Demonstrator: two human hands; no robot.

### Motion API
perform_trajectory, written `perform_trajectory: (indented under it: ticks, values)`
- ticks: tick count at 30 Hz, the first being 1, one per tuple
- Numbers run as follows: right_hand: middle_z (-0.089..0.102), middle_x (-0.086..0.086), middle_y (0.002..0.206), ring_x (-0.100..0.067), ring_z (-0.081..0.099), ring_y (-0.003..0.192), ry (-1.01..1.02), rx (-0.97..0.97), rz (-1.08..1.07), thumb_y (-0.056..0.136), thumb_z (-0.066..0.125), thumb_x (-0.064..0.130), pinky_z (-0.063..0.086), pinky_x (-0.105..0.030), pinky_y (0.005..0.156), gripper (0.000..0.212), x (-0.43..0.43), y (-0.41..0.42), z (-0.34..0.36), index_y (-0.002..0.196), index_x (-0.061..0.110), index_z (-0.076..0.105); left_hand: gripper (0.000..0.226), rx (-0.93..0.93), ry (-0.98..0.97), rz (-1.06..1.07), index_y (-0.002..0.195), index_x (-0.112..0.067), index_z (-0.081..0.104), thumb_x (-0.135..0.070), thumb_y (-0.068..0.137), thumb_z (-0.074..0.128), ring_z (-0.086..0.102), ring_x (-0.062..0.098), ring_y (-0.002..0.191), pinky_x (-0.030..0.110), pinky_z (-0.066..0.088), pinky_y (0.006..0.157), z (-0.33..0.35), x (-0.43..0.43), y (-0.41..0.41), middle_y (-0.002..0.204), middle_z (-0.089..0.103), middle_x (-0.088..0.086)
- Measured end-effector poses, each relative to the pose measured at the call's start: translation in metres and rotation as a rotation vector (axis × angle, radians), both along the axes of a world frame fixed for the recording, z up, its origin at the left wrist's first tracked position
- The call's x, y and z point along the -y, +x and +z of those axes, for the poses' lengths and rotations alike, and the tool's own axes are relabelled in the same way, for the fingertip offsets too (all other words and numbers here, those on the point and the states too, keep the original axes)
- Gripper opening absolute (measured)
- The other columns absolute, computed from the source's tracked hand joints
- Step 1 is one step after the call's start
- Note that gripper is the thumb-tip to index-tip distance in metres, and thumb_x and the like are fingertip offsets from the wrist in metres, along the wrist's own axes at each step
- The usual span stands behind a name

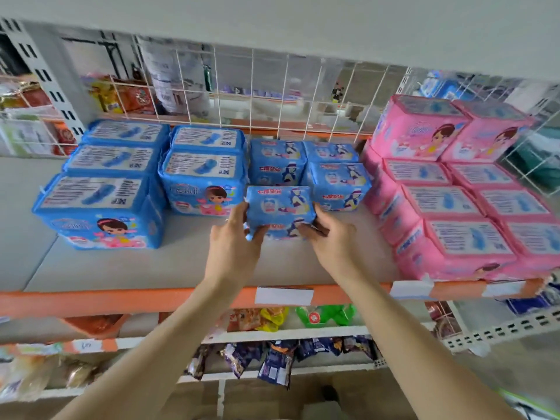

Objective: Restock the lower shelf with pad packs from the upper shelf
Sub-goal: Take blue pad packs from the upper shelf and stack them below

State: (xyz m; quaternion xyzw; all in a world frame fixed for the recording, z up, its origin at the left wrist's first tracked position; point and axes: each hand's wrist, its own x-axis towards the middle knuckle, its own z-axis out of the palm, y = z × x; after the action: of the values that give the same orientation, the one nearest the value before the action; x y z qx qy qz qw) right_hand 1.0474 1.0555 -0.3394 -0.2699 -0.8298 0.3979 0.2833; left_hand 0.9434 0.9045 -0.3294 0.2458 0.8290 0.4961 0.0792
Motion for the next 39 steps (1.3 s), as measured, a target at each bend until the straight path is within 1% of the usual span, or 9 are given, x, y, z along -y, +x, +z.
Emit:
perform_trajectory:
  ticks: [4, 7, 12, 21, 25, 28, 31, 35, 39]
  values:
    - [0.071, -0.005, 0.119, -0.016, 0.064, 0.113, 0.147, 0.006, 0.019, 0.086, 0.076, 0.014, 0.049, -0.015, 0.088, 0.039, -0.022, -0.016, -0.003, 0.124, 0.013, 0.068, 0.051, -0.099, -0.069, 0.026, 0.138, -0.014, 0.048, -0.017, 0.092, 0.071, 0.070, 0.027, 0.106, 0.045, 0.058, 0.088, -0.005, -0.013, -0.005, 0.119, 0.072, 0.010]
    - [0.077, -0.006, 0.099, -0.023, 0.071, 0.092, 0.255, 0.051, -0.074, 0.087, 0.074, 0.025, 0.055, -0.033, 0.073, 0.022, -0.029, -0.021, -0.006, 0.105, 0.013, 0.072, 0.052, -0.206, -0.199, 0.028, 0.139, -0.013, 0.046, -0.021, 0.093, 0.068, 0.068, 0.034, 0.104, 0.046, 0.057, 0.084, -0.004, -0.023, -0.009, 0.114, 0.072, 0.016]
    - [0.074, -0.015, 0.091, -0.036, 0.067, 0.087, 0.343, 0.159, -0.109, 0.092, 0.067, 0.033, 0.048, -0.038, 0.066, 0.025, -0.036, -0.030, -0.004, 0.093, 0.008, 0.070, 0.035, -0.318, -0.428, -0.003, 0.124, -0.003, 0.048, -0.021, 0.098, 0.061, 0.060, 0.048, 0.101, 0.050, 0.051, 0.075, 0.009, -0.039, -0.018, 0.111, 0.063, 0.027]
    - [0.074, -0.016, 0.084, -0.038, 0.067, 0.081, 0.400, 0.205, -0.157, 0.093, 0.065, 0.033, 0.045, -0.038, 0.063, 0.029, -0.046, -0.042, -0.001, 0.086, 0.006, 0.073, 0.025, -0.455, -0.679, -0.021, 0.119, -0.003, 0.049, -0.008, 0.097, 0.060, 0.064, 0.039, 0.105, 0.043, 0.054, 0.079, 0.016, -0.061, -0.035, 0.114, 0.063, 0.021]
    - [0.073, -0.007, 0.071, -0.030, 0.068, 0.066, 0.543, 0.016, -0.300, 0.084, 0.077, 0.033, 0.042, -0.030, 0.054, 0.021, -0.052, -0.022, 0.010, 0.079, 0.012, 0.075, 0.025, -0.539, -0.711, 0.067, 0.106, -0.006, 0.061, -0.030, 0.100, 0.058, 0.066, 0.037, 0.093, 0.039, 0.050, 0.066, 0.026, -0.049, -0.022, 0.100, 0.068, 0.014]
    - [0.072, -0.004, 0.109, -0.031, 0.064, 0.101, 0.690, -0.094, -0.332, 0.078, 0.082, 0.025, 0.044, -0.029, 0.081, 0.033, -0.065, 0.001, 0.015, 0.108, 0.014, 0.074, 0.029, -0.783, -0.607, 0.031, 0.114, -0.011, 0.059, -0.033, 0.096, 0.064, 0.066, 0.035, 0.097, 0.038, 0.047, 0.061, 0.028, -0.046, -0.011, 0.103, 0.069, 0.008]
    - [0.049, -0.002, 0.150, -0.036, 0.042, 0.136, 0.677, 0.166, -0.225, 0.079, 0.080, 0.030, 0.035, -0.039, 0.109, 0.060, -0.085, -0.002, 0.017, 0.135, 0.021, 0.060, 0.056, -0.942, -0.505, -0.129, 0.131, -0.017, 0.061, -0.017, 0.079, 0.082, 0.057, 0.037, 0.122, 0.046, 0.056, 0.078, 0.015, -0.056, -0.023, 0.136, 0.059, 0.011]
    - [0.061, -0.002, 0.139, -0.039, 0.050, 0.129, 0.613, 0.243, -0.070, 0.078, 0.081, 0.028, 0.040, -0.051, 0.109, 0.055, -0.102, -0.016, 0.009, 0.131, 0.022, 0.064, 0.080, -0.989, -0.597, -0.213, 0.143, -0.023, 0.051, -0.010, 0.073, 0.087, 0.045, 0.037, 0.137, 0.046, 0.050, 0.099, 0.006, -0.070, -0.044, 0.152, 0.044, 0.013]
    - [0.064, -0.002, 0.134, -0.034, 0.055, 0.127, 0.589, 0.167, -0.034, 0.075, 0.084, 0.025, 0.044, -0.051, 0.107, 0.057, -0.109, -0.014, 0.004, 0.129, 0.021, 0.067, 0.081, -1.046, -0.589, -0.243, 0.136, -0.017, 0.060, -0.004, 0.062, 0.093, 0.061, 0.036, 0.120, 0.043, 0.057, 0.084, 0.004, -0.070, -0.053, 0.135, 0.061, 0.017]
